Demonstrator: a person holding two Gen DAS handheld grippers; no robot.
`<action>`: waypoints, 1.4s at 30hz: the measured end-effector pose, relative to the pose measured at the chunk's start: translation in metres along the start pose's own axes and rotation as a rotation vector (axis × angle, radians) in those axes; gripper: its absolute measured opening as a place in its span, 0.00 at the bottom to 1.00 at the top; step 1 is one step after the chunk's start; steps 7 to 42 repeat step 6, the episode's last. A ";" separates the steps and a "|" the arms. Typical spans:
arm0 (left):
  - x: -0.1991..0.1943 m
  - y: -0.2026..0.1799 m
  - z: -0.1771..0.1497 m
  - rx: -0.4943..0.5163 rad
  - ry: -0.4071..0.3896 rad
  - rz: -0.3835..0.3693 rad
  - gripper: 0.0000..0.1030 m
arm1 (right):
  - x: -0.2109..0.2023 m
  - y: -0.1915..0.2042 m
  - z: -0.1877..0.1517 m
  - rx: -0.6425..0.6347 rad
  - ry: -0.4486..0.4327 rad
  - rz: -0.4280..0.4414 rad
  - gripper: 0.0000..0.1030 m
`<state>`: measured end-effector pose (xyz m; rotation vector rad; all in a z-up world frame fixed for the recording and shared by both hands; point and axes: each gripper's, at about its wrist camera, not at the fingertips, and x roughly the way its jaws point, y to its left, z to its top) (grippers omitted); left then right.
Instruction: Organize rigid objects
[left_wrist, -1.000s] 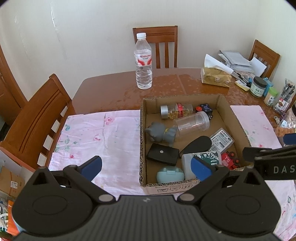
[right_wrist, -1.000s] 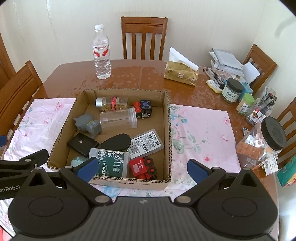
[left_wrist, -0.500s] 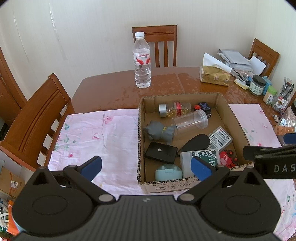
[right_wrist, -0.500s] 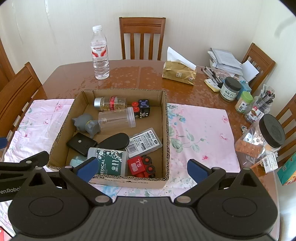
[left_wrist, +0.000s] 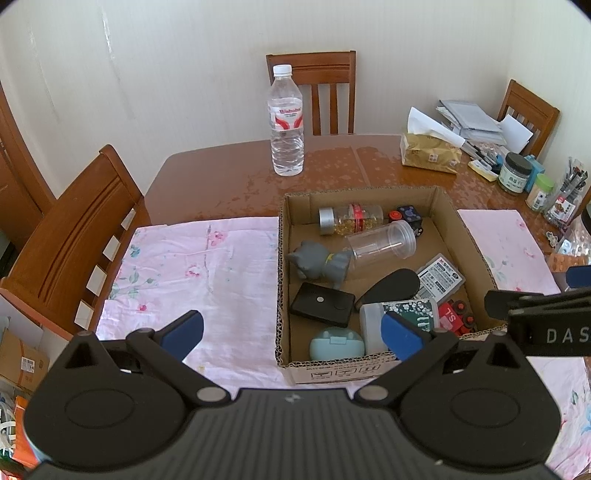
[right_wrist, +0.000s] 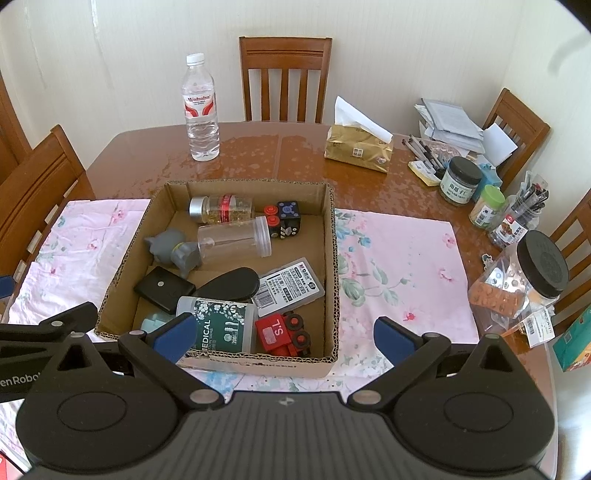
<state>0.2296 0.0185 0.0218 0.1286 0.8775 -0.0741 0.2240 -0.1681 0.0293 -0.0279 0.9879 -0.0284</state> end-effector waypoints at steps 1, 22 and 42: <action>0.000 0.000 0.000 -0.001 0.000 -0.001 0.99 | 0.000 0.000 0.000 0.001 0.000 0.001 1.00; 0.000 0.001 0.000 -0.004 0.000 -0.002 0.99 | 0.000 0.000 0.000 0.001 -0.002 0.001 1.00; 0.000 0.001 0.000 -0.004 0.000 -0.002 0.99 | 0.000 0.000 0.000 0.001 -0.002 0.001 1.00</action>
